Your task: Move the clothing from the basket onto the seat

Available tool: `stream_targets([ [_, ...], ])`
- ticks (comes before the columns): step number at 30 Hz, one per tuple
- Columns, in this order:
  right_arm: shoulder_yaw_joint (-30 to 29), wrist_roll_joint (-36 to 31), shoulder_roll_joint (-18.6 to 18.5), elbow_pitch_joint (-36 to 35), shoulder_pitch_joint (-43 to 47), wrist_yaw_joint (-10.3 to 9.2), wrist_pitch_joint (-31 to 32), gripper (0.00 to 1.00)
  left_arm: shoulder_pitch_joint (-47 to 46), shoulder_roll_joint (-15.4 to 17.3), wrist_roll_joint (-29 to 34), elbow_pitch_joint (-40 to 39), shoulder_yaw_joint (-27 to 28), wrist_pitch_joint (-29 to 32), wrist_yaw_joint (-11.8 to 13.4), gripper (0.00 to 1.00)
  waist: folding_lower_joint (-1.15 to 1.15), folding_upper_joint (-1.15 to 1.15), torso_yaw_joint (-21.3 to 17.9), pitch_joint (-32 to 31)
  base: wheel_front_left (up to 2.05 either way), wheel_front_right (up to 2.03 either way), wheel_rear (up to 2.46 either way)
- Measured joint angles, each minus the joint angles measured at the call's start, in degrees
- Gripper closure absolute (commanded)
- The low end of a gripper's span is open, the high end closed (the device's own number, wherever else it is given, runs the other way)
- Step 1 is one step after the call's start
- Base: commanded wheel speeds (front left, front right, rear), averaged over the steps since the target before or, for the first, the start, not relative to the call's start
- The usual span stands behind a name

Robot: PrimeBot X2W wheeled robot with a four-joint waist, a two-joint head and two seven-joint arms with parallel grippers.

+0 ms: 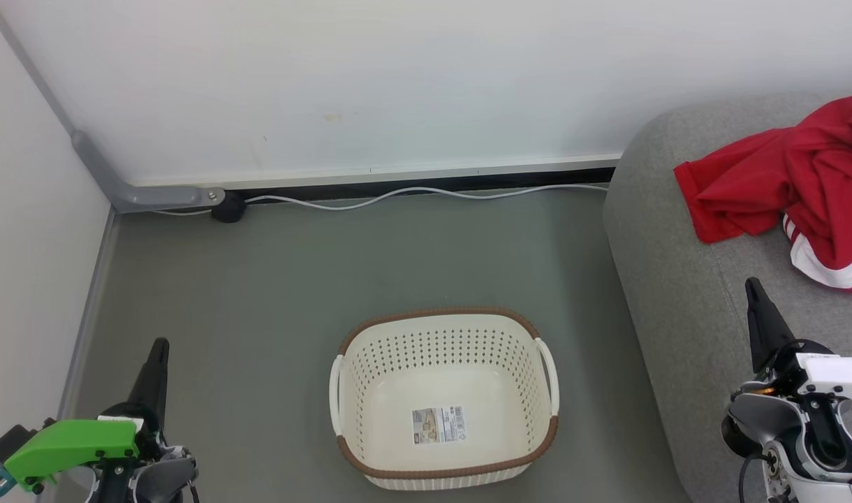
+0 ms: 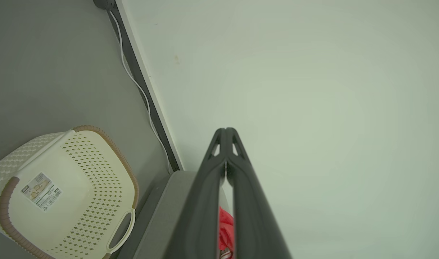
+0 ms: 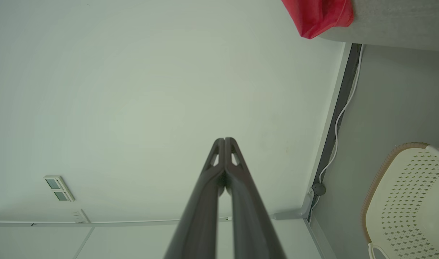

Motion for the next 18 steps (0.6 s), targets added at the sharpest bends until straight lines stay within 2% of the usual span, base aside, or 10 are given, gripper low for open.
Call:
stream_targets([
  [18,0.0,0.0,0.1,0.0,0.0,0.0,0.2,1.0,0.0,0.0,0.0,0.0,0.0,0.0,-0.2,1.0,0.0,0.0,0.0,0.0,0.0,0.0,0.0],
])
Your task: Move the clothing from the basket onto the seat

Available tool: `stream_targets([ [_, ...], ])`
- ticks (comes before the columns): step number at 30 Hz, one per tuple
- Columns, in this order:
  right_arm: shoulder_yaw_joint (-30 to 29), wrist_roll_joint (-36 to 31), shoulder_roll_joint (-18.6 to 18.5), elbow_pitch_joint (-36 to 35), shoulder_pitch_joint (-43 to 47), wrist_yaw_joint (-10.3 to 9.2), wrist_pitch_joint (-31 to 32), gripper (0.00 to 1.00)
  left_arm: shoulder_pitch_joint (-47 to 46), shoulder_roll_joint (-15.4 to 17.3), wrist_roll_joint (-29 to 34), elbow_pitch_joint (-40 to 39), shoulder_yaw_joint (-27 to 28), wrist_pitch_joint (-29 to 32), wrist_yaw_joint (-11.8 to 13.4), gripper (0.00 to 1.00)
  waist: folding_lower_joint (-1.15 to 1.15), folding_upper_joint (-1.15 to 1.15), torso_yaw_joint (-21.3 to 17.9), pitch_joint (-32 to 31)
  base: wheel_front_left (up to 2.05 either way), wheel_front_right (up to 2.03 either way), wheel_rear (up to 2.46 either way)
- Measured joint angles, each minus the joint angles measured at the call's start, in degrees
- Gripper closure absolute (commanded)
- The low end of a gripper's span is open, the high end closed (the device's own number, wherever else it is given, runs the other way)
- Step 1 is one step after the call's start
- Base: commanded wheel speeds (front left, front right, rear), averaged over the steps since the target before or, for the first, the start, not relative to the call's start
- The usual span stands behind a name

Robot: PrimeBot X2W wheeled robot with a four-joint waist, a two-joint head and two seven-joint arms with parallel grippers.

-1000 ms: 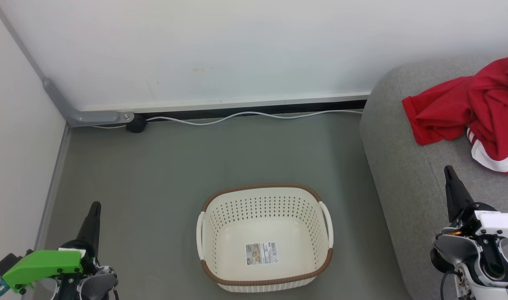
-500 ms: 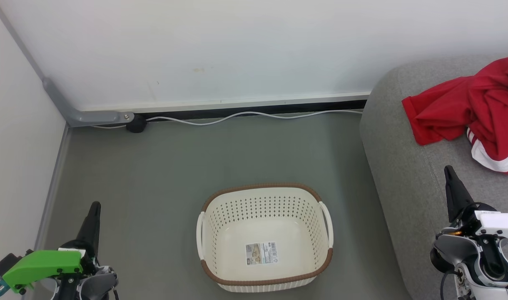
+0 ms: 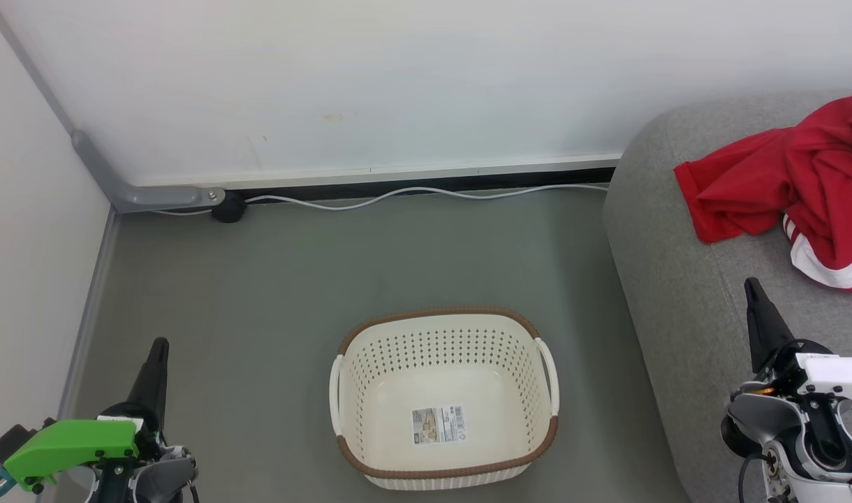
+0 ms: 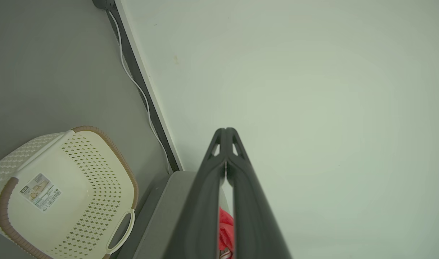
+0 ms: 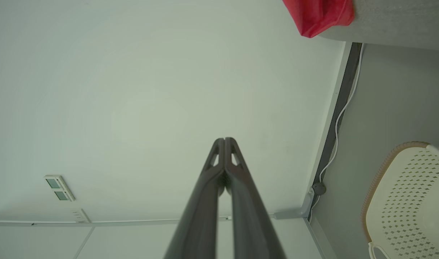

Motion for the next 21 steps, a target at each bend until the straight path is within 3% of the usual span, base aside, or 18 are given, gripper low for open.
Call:
stream_targets([
  [21,-0.1,0.0,0.0,0.0,0.0,0.0,0.3,1.0,0.0,0.0,0.0,-0.1,0.0,0.0,0.0,1.0,0.0,0.0,0.0,0.0,0.0,0.0,0.0],
])
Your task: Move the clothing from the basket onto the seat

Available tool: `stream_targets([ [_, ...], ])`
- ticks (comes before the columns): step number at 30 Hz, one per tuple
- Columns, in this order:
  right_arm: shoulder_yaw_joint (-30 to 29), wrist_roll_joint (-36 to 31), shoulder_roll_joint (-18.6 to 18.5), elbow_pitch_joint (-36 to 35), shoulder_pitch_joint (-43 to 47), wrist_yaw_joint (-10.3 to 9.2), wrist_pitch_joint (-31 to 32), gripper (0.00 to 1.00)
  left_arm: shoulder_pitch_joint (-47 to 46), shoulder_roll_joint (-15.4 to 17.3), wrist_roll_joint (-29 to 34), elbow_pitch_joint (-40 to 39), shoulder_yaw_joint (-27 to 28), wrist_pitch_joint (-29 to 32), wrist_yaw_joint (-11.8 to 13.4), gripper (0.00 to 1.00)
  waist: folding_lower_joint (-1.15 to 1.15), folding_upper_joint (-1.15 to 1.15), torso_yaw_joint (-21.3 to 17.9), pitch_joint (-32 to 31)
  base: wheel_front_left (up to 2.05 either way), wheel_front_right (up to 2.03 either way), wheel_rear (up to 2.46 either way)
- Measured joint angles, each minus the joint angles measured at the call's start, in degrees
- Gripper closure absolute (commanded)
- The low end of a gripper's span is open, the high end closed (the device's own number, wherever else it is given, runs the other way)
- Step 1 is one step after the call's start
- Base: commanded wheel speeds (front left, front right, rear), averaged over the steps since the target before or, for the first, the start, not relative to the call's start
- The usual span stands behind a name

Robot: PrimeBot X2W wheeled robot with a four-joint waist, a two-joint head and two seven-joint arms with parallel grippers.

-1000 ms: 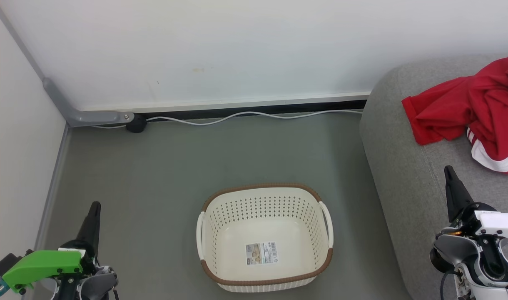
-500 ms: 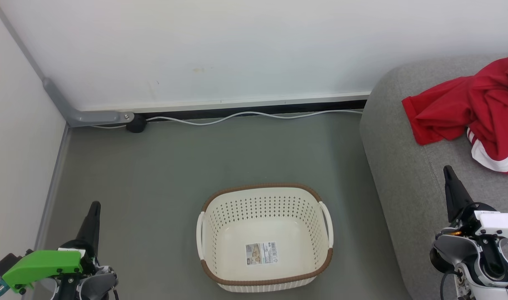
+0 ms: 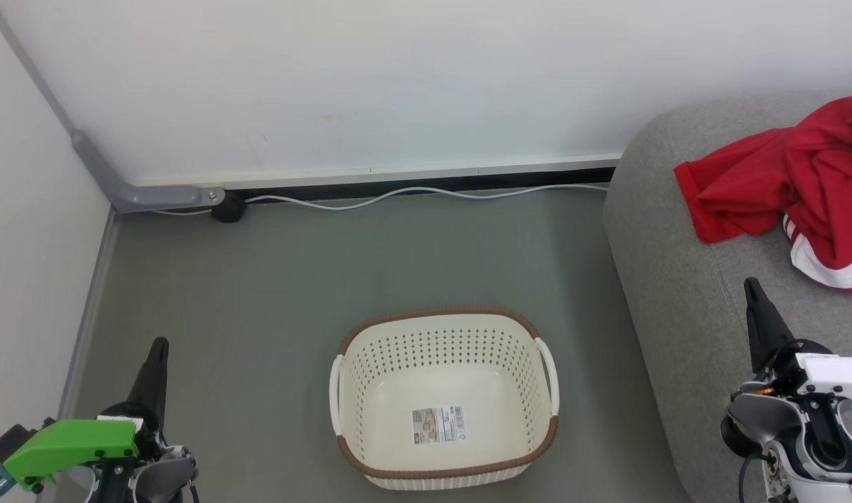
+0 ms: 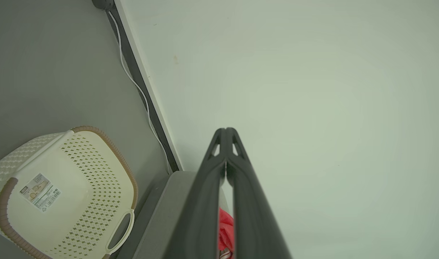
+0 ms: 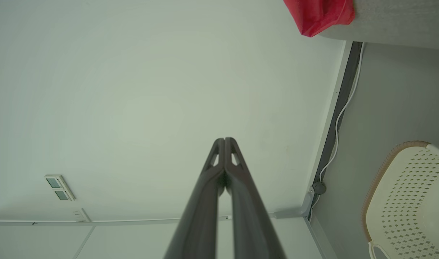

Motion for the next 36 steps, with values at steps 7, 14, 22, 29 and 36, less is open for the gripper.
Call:
stream_targets([
  [7,0.0,0.0,0.0,0.0,0.0,0.0,0.0,1.0,0.0,0.0,0.0,0.0,0.0,0.0,0.0,1.0,0.0,0.0,0.0,0.0,0.0,0.0,0.0],
  [14,0.0,0.0,0.0,0.0,0.0,0.0,0.0,1.0,0.0,0.0,0.0,-0.1,0.0,0.0,0.0,1.0,0.0,0.0,0.0,0.0,0.0,0.0,0.0],
  [22,-0.1,0.0,0.0,0.0,0.0,0.0,0.0,1.0,0.0,0.0,0.0,-0.1,0.0,0.0,0.0,1.0,0.0,0.0,0.0,0.0,0.0,0.0,0.0],
  [29,-0.1,0.0,0.0,0.0,0.0,0.0,0.0,1.0,0.0,0.0,0.0,-0.1,0.0,0.0,0.0,1.0,0.0,0.0,0.0,0.0,0.0,0.0,0.0],
  [36,-0.1,0.0,0.0,0.0,0.0,0.0,0.0,1.0,0.0,0.0,0.0,-0.2,0.1,0.0,0.0,1.0,0.0,0.0,0.0,0.0,0.0,0.0,0.0],
])
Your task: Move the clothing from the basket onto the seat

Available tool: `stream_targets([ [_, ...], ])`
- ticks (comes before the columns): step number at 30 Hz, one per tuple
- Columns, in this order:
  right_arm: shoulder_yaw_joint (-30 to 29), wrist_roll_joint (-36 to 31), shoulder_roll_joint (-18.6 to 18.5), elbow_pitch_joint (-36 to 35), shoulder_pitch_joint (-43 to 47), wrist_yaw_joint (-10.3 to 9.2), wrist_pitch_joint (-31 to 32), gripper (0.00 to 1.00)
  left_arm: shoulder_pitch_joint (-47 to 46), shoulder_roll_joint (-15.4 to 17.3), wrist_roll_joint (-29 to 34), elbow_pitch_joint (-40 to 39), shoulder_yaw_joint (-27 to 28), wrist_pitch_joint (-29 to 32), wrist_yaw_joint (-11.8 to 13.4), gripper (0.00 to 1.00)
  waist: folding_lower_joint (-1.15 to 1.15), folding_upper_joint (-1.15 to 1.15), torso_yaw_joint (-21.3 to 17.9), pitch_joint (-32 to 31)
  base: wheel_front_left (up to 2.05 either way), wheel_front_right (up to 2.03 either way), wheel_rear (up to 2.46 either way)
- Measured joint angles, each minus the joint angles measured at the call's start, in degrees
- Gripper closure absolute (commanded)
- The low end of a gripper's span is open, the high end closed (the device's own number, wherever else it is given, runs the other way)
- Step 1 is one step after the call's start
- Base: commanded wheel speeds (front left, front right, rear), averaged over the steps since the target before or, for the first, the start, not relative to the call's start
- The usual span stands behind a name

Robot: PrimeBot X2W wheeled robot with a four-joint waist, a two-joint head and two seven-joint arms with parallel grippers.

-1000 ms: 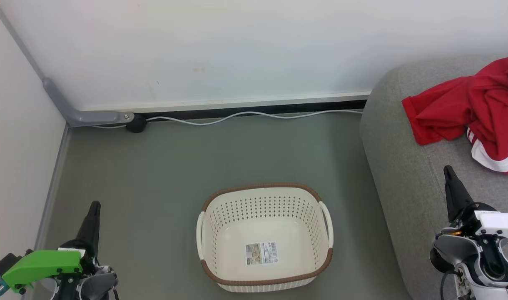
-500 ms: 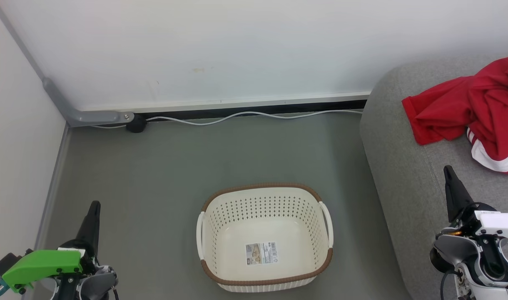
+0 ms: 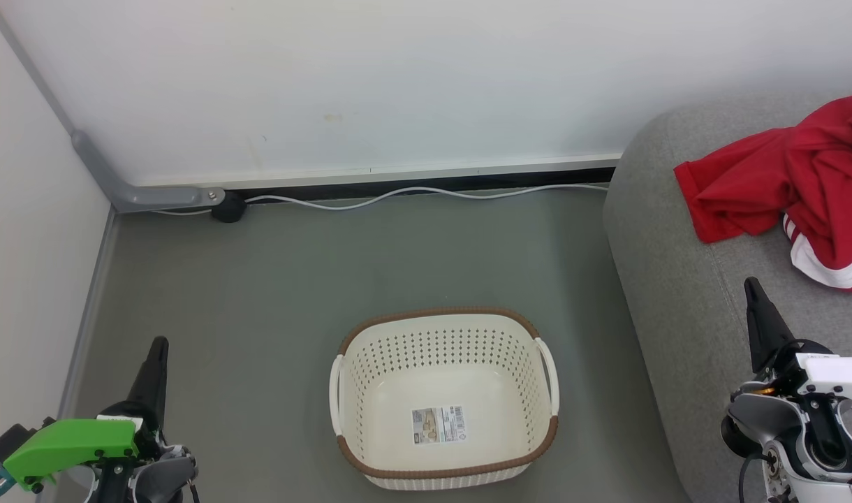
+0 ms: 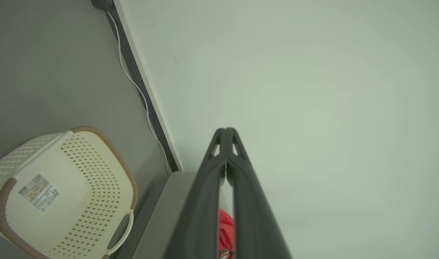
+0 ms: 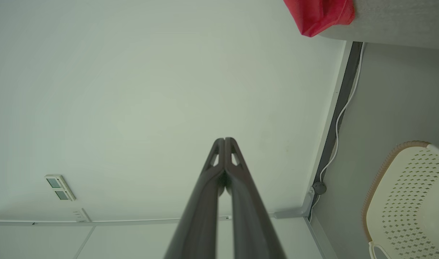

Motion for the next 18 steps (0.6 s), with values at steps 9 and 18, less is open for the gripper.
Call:
stream_targets([
  [9,0.0,0.0,0.0,0.0,0.0,0.0,0.0,1.0,0.0,0.0,0.0,0.0,0.0,0.3,0.0,1.0,0.0,0.0,0.0,0.0,0.0,0.0,0.0],
  [18,0.0,0.0,0.0,0.0,0.0,0.0,0.0,1.0,0.0,0.0,0.0,0.0,0.1,0.3,0.0,1.0,0.0,0.0,0.0,0.0,0.0,0.0,0.0],
])
